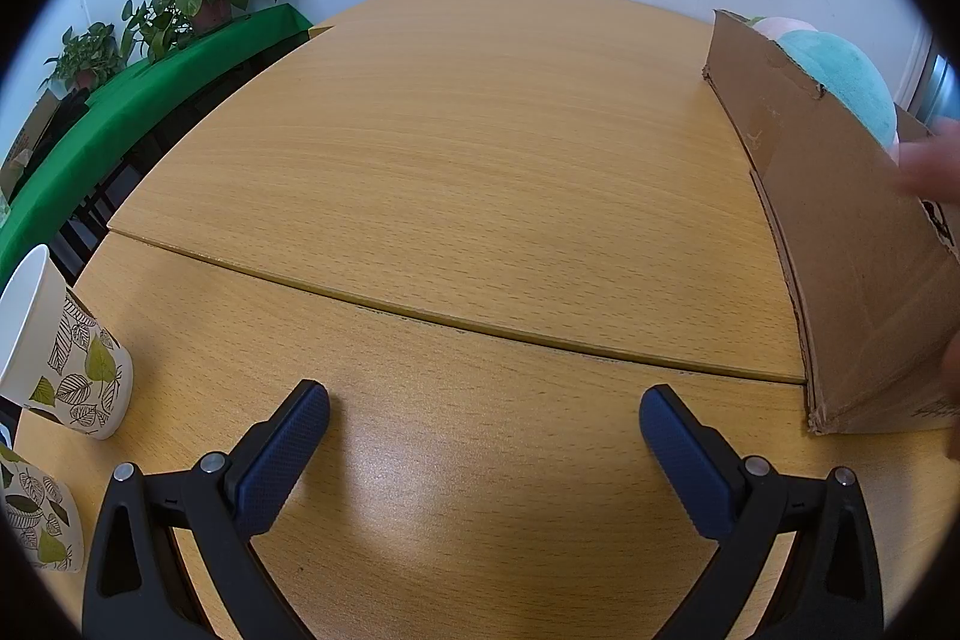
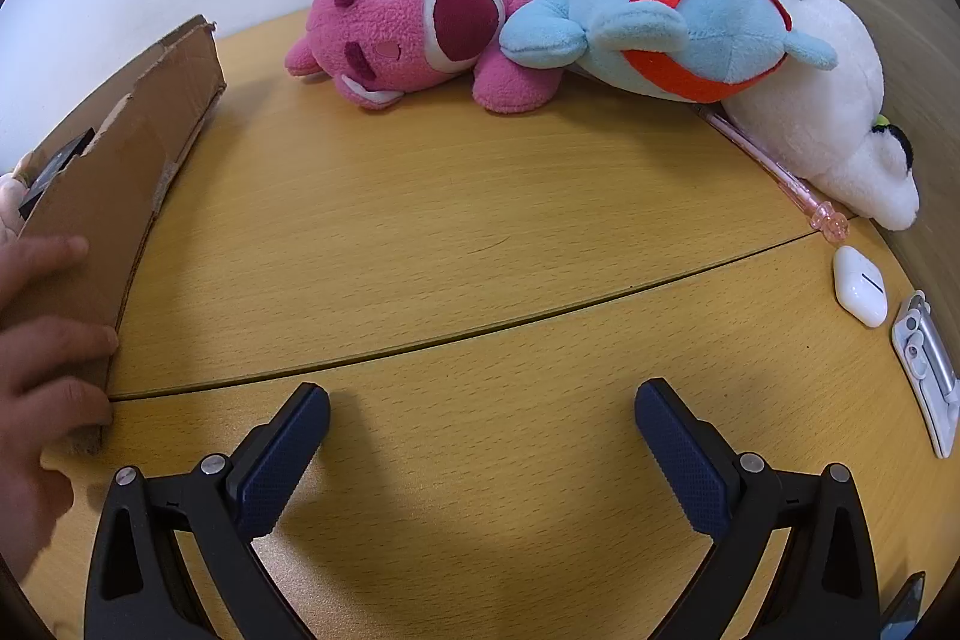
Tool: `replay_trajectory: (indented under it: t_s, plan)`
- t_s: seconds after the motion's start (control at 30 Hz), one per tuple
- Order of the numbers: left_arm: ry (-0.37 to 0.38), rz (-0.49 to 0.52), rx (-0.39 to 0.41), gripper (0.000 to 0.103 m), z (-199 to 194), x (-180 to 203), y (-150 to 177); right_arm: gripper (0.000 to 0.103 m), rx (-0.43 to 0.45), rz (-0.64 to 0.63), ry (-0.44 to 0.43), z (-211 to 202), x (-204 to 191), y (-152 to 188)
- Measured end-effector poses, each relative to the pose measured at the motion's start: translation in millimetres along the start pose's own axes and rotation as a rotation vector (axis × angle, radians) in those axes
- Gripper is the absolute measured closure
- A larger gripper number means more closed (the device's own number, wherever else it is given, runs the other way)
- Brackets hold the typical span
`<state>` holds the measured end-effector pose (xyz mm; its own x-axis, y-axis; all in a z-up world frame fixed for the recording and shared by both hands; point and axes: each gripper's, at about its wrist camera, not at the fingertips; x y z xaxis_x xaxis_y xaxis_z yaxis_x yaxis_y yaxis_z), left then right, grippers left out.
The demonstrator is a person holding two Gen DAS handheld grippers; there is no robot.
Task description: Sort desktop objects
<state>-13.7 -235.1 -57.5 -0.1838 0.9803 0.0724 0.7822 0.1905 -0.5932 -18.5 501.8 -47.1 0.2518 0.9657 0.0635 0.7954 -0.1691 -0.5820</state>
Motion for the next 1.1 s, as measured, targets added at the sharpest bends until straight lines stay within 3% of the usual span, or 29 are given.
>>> replay_trajectory:
  t_s: [1.1]
  plan:
    - [0.000,0.000,0.000,0.000,0.5,-1.1,1.2,0.000,-0.001,-0.001,-0.002,-7.6,-0.4,5.8]
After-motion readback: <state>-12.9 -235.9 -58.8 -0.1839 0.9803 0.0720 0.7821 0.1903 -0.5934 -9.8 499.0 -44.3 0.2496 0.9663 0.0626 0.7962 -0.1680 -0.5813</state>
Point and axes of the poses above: each gripper's, at about its wrist camera, not at the fingertips, and z roughly the way its jaws point, x to its right, y to its underside, and after that the axes turned 5 degrees about y, right-handed
